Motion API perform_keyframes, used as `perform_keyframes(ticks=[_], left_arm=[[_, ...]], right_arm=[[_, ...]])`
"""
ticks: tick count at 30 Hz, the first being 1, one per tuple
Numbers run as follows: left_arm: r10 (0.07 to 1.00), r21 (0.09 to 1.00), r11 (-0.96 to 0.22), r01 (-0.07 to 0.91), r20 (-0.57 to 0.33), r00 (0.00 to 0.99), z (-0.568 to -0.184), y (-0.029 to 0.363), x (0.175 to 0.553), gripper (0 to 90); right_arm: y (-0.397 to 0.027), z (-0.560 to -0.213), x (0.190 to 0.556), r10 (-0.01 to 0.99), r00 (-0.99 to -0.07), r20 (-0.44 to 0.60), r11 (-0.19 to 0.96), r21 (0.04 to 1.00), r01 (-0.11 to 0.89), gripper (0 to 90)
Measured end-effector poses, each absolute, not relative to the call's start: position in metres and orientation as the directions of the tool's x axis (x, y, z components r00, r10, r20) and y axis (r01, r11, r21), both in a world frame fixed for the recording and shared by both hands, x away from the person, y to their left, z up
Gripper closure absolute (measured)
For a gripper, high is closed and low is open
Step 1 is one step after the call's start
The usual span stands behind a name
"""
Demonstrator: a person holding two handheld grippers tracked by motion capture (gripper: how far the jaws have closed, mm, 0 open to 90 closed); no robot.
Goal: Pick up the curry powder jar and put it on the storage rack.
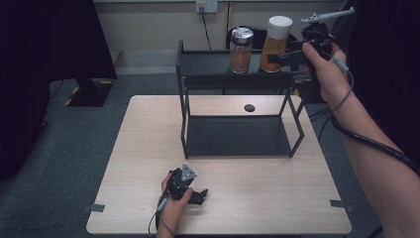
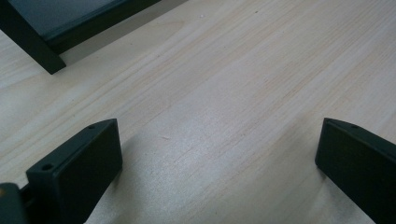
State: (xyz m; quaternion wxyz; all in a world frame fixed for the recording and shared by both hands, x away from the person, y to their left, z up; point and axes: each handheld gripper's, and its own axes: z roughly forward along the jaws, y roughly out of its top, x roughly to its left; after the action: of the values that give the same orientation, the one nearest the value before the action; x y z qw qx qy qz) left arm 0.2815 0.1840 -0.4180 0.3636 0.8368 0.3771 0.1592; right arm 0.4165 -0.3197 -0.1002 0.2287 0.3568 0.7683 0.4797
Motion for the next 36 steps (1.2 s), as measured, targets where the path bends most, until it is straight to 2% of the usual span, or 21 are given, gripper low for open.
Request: perform_keyframes(ticks=[12,36], left_arm=[[0.747,0.729,-0.451,0.515,-0.008,0.665,-0.418,0.184,0.282,0.1],[0.747,0.729,-0.45,0.515,-0.008,0.665,-0.418,0.184,0.281,0.1]], right_arm=[[-0.321,-0.12,0.396,0.744,-0.668,-0.038,0.328,0.891,0.315,1.1],[-0.336,-0.172,0.378,0.705,-0.709,-0.024,0.322,0.902,0.289,1.2]])
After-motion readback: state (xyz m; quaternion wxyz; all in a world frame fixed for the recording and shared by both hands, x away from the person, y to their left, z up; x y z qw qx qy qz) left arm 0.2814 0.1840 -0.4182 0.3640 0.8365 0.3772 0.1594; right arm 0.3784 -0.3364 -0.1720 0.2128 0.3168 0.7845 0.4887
